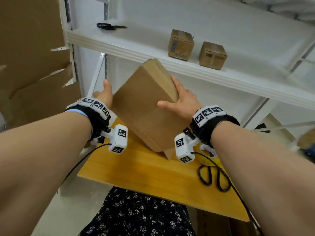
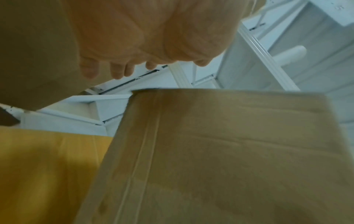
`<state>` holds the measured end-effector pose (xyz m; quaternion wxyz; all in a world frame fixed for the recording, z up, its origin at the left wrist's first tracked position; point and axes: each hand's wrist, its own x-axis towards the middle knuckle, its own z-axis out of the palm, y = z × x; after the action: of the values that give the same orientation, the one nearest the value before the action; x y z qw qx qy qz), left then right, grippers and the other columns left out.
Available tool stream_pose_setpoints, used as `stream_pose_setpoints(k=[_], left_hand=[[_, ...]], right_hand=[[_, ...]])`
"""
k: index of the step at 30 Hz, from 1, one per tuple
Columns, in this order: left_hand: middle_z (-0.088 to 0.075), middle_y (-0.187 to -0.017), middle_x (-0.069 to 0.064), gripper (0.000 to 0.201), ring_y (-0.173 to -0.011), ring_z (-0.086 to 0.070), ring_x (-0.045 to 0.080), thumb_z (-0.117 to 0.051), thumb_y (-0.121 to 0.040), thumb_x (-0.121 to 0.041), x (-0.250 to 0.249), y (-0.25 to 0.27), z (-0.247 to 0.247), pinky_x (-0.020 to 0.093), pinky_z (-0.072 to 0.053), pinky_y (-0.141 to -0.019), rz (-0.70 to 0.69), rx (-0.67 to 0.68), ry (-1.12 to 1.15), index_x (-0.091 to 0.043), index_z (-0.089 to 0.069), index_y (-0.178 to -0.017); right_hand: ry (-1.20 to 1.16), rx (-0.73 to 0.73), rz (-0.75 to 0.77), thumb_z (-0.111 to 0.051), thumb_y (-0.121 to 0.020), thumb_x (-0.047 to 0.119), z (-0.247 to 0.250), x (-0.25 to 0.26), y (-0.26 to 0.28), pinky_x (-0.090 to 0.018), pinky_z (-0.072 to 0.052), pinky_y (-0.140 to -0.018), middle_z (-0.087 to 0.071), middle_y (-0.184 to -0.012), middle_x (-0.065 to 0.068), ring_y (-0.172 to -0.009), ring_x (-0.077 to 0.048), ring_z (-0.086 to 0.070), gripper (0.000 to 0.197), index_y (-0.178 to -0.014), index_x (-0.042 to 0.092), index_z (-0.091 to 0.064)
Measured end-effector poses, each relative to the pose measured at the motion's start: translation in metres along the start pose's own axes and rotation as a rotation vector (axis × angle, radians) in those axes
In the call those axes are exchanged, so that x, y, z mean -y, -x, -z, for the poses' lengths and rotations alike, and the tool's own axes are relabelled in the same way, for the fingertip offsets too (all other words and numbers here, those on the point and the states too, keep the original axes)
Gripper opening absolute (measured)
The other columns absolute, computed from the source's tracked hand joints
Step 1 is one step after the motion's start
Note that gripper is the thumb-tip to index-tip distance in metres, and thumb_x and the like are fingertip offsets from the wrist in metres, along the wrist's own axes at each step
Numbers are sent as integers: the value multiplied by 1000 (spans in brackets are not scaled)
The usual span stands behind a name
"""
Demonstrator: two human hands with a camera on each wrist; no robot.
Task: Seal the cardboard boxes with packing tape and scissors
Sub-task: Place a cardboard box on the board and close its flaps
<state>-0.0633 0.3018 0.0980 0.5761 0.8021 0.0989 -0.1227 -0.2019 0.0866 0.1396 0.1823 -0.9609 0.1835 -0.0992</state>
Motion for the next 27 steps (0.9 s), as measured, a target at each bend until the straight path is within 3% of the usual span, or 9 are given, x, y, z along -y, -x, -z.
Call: stream_pose_setpoints(k=[6,9,12,14,17,20,22,24,27], left_hand=[[-51,-140,6,101,-123,-50,33,-37,-72,-89,-21,29,-1,58,-38,-102,8,253,448,-18,-41,-144],[-54,-134,4,94,-118,-53,30,-45,-74,-85,-36,47,-1,57,-43,-96,-87,319,507,-21,-43,-142],[-50,-142,3,119,-128,-47,30,-57,-47,-95,-45,57,1,61,-36,-101,-121,349,474,-28,-40,-144],[-50,-142,4,109,-129,-47,28,-60,-57,-88,-44,65,-1,56,-37,-103,-160,379,429,-23,-43,-143],[-67,-109,5,46,-101,-62,27,-59,-85,-60,-29,74,-14,44,-49,-81,-146,454,369,-20,-62,-107],[-74,-86,5,28,-89,-65,29,-62,-87,-47,-13,80,-24,45,-50,-83,-114,497,342,-21,-66,-92],[-74,-72,3,24,-76,-68,27,-63,-88,-42,-13,79,-26,41,-51,-80,-105,504,376,-19,-67,-89],[-73,-83,6,23,-77,-67,28,-64,-87,-41,-15,81,-26,43,-50,-82,-82,507,383,-19,-65,-91],[-65,-100,8,21,-90,-59,29,-63,-87,-39,-20,81,-24,48,-44,-86,-66,502,374,-19,-59,-93]], right_hand=[[-549,-85,-14,-70,-56,86,-3,-7,18,-56,-43,-106,-32,-155,1,-134,-27,-45,111,-140,66,-1],[-717,-50,-36,-76,-63,73,-9,-9,28,-53,-46,-105,-35,-154,4,-131,-22,-48,115,-149,55,-2],[-766,25,-66,-86,-67,53,-15,-23,29,-48,-44,-108,-46,-142,9,-128,-17,-50,111,-153,40,-17],[-802,70,-143,-88,-66,43,-13,-33,28,-43,-43,-108,-51,-136,10,-127,-17,-51,107,-152,27,-27],[-860,150,-312,-86,-53,66,-4,-36,38,-38,-38,-98,-57,-130,6,-125,-18,-52,114,-145,18,-40],[-901,190,-406,-75,-22,88,1,-43,42,-44,-41,-104,-62,-121,3,-118,-21,-56,127,-126,19,-53],[-908,174,-435,-67,-35,92,9,-43,45,-54,-42,-107,-58,-129,-2,-122,-28,-54,115,-124,21,-50],[-912,144,-443,-61,-46,94,19,-39,41,-59,-46,-101,-57,-133,-5,-119,-30,-57,110,-128,21,-51],[-828,106,-472,-59,-36,101,37,-22,26,-61,-44,-102,-54,-141,-10,-122,-35,-57,134,-145,24,-44]])
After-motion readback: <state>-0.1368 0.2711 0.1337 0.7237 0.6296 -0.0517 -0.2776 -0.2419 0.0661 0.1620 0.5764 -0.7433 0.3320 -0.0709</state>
